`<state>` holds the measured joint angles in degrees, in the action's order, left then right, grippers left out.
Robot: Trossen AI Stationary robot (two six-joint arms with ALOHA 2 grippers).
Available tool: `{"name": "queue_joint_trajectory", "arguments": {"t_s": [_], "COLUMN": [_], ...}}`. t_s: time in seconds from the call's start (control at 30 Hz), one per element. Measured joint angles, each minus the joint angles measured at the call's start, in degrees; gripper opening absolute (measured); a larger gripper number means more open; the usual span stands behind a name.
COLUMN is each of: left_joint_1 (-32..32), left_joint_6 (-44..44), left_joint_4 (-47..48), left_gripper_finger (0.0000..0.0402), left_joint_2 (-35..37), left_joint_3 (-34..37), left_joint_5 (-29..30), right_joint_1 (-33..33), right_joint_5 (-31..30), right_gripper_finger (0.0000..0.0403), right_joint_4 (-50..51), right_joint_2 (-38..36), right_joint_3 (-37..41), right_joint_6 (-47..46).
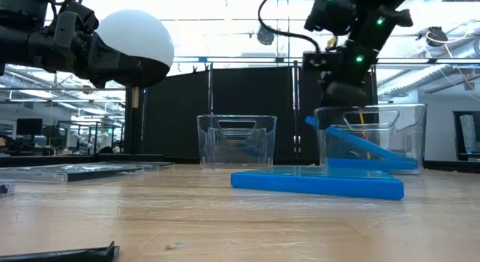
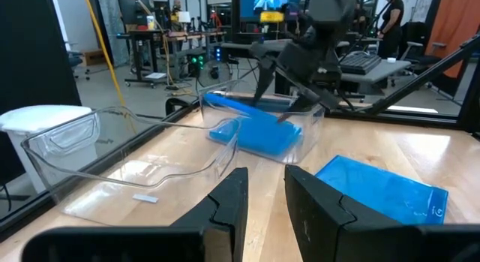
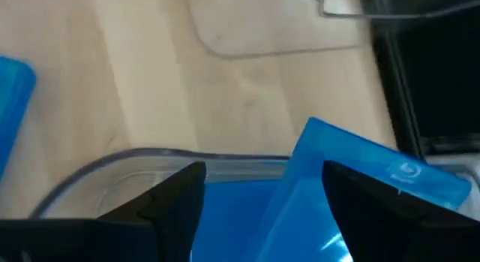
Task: Pick & place jewel cases by type
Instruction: Put the right blue CD case into the right transparent bin
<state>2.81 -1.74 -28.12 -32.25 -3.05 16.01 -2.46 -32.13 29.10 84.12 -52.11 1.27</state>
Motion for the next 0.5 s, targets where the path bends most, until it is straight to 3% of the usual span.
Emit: {"name": "queue_joint_trajectory", "arguments": {"t_s": [0.2,0.5], "left_joint_1": [0.0,0.0], "left_joint_6": [-0.01,-0.01], "left_joint_4": [-0.01,0.02], "left_gripper_finger": [0.0097,0.0097], "left_joint_2": [0.02,0.01], "left_joint_3": [0.0,0.0], "left_joint_5": [0.0,0.0], "right_joint_1": [0.4,0.35], "right_joint_5": [-9.82,-9.89], "right_gripper_finger": [0.0243,0.0184], "right_joint_4": [0.91,2.47], "right_joint_2": [3.53,3.1], "right_joint_3": [0.05,0.23], "right_joint_6": [-6.62,-15.33]}}
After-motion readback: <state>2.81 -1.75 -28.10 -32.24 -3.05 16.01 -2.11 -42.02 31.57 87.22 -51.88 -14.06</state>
